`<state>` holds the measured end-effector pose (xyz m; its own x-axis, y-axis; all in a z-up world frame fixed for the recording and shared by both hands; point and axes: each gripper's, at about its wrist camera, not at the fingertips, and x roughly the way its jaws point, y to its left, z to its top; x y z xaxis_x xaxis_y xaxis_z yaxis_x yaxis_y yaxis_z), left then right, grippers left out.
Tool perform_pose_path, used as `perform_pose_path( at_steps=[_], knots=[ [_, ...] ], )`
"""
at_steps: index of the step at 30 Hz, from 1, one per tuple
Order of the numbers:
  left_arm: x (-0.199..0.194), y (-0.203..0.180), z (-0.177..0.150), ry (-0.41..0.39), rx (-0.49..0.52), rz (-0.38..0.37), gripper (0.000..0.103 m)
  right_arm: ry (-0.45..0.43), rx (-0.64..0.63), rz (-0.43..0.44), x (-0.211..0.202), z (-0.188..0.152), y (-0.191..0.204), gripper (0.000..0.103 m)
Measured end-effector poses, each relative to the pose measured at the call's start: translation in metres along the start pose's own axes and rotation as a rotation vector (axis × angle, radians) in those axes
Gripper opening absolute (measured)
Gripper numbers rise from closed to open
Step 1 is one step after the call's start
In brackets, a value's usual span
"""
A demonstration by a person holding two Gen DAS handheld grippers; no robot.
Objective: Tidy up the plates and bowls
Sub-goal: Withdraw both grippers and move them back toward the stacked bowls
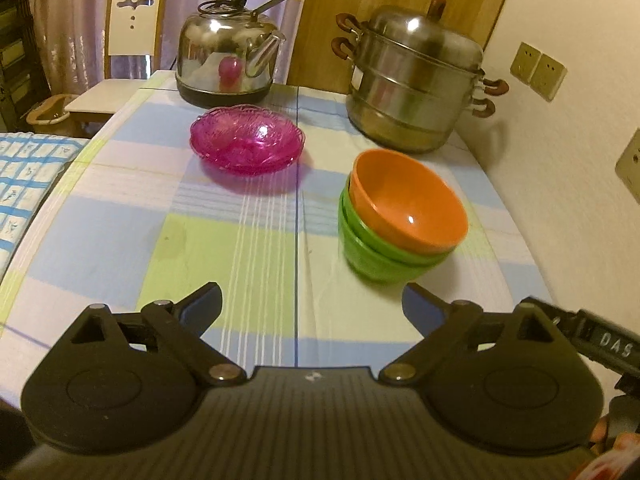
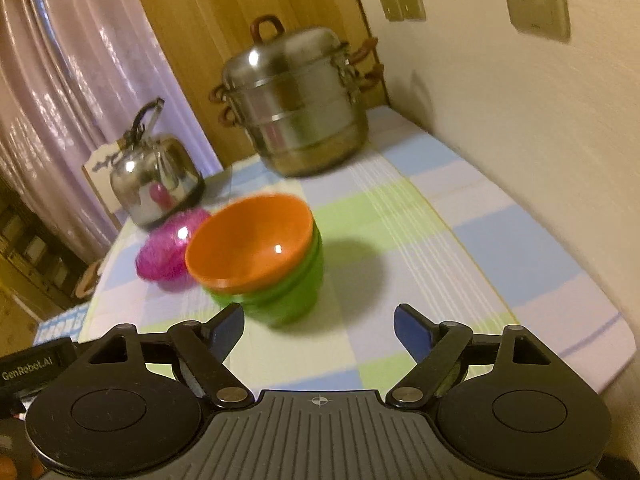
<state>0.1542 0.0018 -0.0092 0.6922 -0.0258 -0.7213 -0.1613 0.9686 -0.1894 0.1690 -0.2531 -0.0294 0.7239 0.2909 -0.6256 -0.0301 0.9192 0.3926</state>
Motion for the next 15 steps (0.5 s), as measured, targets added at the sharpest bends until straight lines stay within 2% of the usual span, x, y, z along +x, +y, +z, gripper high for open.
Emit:
perform_pose_path(
  at_steps=[8,15],
  knots=[
    [-0.020,0.001,-0.028,0.001,-0.017,0.010,0.095,0.076,-0.053,-0.017,-0.015,-0.027,0.001,0.083],
    [-0.027,0.008,-0.039,0.014,-0.048,0.009,0.095,0.096,-0.075,-0.025,-0.027,-0.039,0.000,0.083]
  ],
)
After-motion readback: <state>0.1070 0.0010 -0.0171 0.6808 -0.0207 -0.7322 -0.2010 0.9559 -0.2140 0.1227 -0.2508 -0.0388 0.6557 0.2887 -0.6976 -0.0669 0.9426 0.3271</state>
